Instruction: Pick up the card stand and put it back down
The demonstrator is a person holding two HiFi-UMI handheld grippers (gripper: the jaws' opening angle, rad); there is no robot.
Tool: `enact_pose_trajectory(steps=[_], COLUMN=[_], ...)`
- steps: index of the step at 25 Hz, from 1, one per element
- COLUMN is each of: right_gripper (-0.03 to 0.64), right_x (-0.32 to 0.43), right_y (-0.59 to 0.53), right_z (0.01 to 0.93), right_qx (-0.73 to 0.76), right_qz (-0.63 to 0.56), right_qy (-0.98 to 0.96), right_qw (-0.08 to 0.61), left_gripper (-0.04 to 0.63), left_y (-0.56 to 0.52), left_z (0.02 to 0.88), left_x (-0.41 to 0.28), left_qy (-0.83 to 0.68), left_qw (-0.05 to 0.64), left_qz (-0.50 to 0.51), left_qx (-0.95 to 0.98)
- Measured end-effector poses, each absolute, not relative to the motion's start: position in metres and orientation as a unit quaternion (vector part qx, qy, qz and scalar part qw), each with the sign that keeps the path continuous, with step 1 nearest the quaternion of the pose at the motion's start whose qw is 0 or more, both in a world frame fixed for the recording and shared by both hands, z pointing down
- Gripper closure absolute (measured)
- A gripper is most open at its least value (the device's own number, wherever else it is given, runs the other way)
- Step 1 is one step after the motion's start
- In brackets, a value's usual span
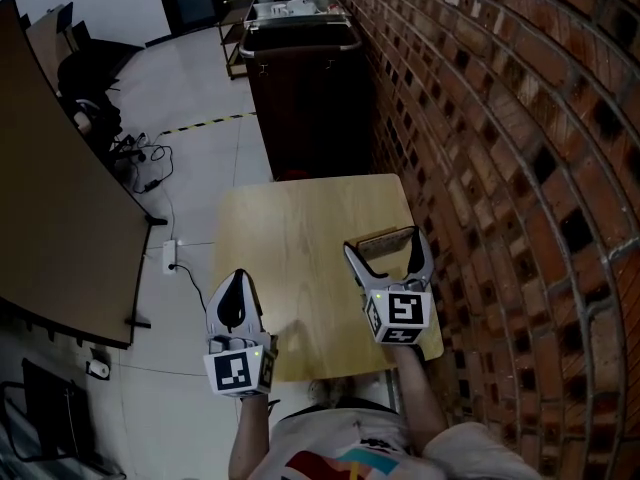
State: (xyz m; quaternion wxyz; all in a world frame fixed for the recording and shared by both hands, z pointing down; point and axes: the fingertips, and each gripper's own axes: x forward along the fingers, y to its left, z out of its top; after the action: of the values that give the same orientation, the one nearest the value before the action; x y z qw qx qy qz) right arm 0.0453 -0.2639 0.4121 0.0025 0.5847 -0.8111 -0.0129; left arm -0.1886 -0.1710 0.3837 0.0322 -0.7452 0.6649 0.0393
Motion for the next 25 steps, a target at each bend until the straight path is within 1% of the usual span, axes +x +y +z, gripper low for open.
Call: enact_pose_trajectory(steps=[3, 7, 13, 22, 25], right_gripper=[0.058, 0.058, 0.058, 0.058, 0.058], right_x=[0.043, 0.046, 0.047, 0.043, 0.043], right_y=[-0.29, -0.323, -0.372, -0.434, -0.447], right_z=[0.434, 0.462, 0.512, 0.578, 0.598], right_qx=[0.593, 0.604, 0.617, 0.628, 0.628], right_qz=[-0.015, 0.019, 0.064, 0.13, 0.141], right_qy=[-0.805, -0.796, -0.782, -0.761, -0.756], right_qw=[0.028, 0.031, 0.055, 0.097, 0.121], left_gripper=[0.595, 0.595, 0.595, 0.595, 0.595], left_y=[-0.175, -0.18, -0.194, -0.207, -0.206], left_z=[0.388, 0.396, 0.407, 0.423, 0.431], left_x=[-0.191, -0.197, -0.206, -0.219, -0.224], left_qy=[0.667, 0.673, 0.68, 0.693, 0.697], left_qw=[0.029, 0.022, 0.016, 0.002, -0.006], left_qz=[0.035, 0.028, 0.015, -0.005, -0.017], left_qx=[-0.744, -0.739, -0.733, -0.721, -0.717])
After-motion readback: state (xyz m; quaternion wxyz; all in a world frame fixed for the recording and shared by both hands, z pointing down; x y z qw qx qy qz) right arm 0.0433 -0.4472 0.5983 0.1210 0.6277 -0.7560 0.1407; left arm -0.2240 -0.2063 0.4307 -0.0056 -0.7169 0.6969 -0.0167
